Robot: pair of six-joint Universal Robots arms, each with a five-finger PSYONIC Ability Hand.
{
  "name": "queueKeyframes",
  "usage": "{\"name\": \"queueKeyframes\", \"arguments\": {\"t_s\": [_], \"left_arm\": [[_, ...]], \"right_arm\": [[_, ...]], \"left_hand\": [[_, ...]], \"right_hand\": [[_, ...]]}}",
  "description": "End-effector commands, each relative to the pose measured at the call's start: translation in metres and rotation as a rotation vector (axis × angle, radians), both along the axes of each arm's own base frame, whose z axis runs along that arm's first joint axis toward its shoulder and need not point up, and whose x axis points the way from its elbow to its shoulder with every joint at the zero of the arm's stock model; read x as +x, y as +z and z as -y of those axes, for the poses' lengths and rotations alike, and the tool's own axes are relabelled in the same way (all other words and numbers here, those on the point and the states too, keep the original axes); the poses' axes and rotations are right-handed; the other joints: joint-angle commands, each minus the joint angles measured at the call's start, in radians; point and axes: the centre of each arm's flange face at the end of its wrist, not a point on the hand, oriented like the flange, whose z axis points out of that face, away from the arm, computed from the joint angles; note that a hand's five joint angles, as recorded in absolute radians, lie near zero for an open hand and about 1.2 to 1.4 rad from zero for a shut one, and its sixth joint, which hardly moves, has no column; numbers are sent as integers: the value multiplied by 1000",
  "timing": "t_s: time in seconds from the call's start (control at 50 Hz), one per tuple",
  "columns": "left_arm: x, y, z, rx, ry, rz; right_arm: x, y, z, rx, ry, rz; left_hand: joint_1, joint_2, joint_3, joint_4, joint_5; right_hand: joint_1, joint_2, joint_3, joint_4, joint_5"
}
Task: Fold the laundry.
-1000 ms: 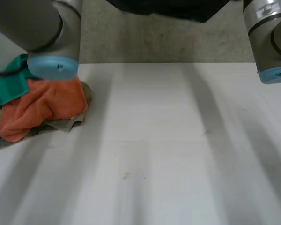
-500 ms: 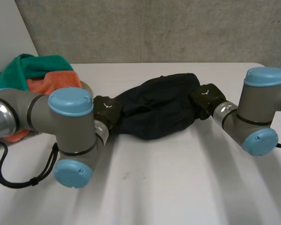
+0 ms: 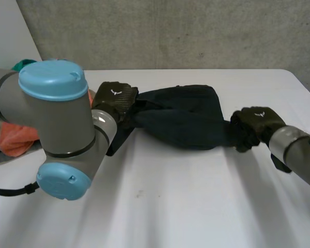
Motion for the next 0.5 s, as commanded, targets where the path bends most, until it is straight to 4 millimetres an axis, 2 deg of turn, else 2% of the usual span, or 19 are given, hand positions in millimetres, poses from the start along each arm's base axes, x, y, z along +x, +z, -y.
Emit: {"name": "queueKeyframes", "arguments": {"t_s": [0.02, 0.16, 0.22, 0.34, 0.5], "left_arm": [[-8, 13, -3, -13, -18, -33], [-10, 15, -7, -4, -27, -36], [-11, 12, -10, 9, -33, -38], [-10, 7, -12, 34, -30, -37], [-8, 8, -11, 44, -24, -37]], "right_arm": [[-6, -16, -26, 17, 0, -2], [1, -25, -16, -69, 8, 23], [6, -44, 0, -70, 11, 14], [19, -59, 28, -132, -11, 8], [38, -83, 46, -126, 11, -1]], "left_hand": [[253, 195, 193, 195, 224], [253, 195, 193, 195, 224], [253, 195, 193, 195, 224], [253, 195, 193, 195, 224], [253, 195, 193, 195, 224]], "right_hand": [[62, 73, 69, 91, 106], [-44, -32, -37, -14, 1], [-70, -59, -63, -41, -26], [-53, -41, -46, -23, -8], [35, 46, 42, 65, 80]]}}
